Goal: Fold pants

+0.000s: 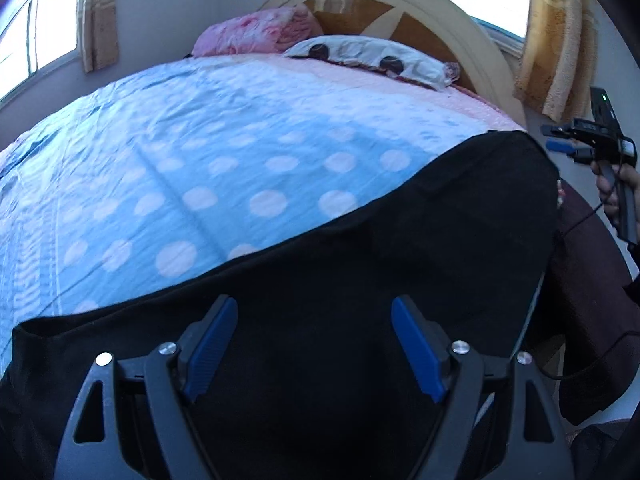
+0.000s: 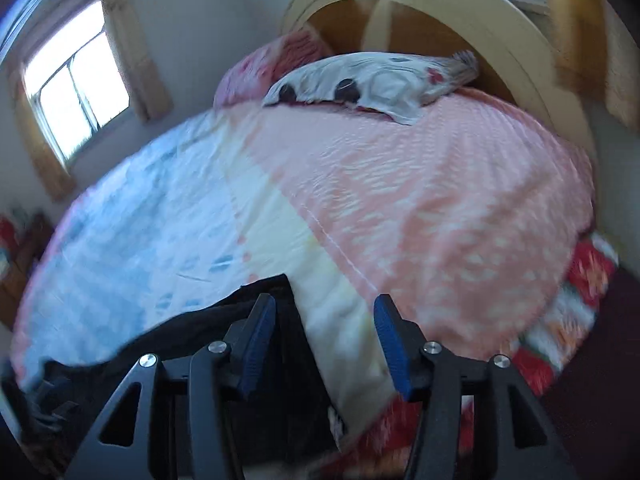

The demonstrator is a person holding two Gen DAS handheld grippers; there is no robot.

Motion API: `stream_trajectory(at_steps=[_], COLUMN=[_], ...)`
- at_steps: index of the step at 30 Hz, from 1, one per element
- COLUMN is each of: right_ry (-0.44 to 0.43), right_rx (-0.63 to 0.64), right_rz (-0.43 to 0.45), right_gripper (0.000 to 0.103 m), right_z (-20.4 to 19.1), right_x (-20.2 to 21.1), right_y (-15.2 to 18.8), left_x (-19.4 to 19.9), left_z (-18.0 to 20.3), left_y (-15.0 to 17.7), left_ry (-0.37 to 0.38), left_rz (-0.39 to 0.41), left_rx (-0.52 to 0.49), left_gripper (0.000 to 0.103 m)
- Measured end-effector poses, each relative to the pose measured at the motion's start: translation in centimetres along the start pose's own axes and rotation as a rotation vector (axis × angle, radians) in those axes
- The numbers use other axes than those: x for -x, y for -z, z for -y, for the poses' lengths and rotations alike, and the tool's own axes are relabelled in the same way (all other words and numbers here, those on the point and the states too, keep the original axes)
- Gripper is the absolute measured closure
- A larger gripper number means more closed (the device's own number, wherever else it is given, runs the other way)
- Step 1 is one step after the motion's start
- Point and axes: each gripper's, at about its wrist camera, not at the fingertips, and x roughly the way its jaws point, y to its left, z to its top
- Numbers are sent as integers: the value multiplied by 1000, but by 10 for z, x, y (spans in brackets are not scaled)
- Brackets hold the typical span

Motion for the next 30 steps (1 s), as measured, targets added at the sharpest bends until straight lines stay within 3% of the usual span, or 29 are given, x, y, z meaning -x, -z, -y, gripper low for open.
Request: stream_trajectory(at_steps=[3,8,13,18,20,26,30], right_ry=[-134,-166,-224,-284,-269,-193,-127], right_rx=[-170,-274,-319,-392,-362,-230,-84], right_rz=[-47,-144,-117,-131,-95,-18,54], right_gripper=[50,50,50,66,76,76,78], right_z=[20,25,22,33,27,-3,-32], right_x=[14,-6,-25,-37,-27,6,28], right_y=[22,51,51,59,60,55,53], left_x=[-4,-24,-36,-37,-38,-36,-20], left_z=[8,16,24,27,27,27,29], left_y=[-3,-12,-13,-13,-13,-12,-17], left_ry=[-13,15,-2,-4,-3,9,58], left_rz=[16,-17,-35,-34,-35,-36,6], left_rx=[-22,-18,-34,-31,-30,-11,29], left_gripper=[11,11,7,6,6,6,6])
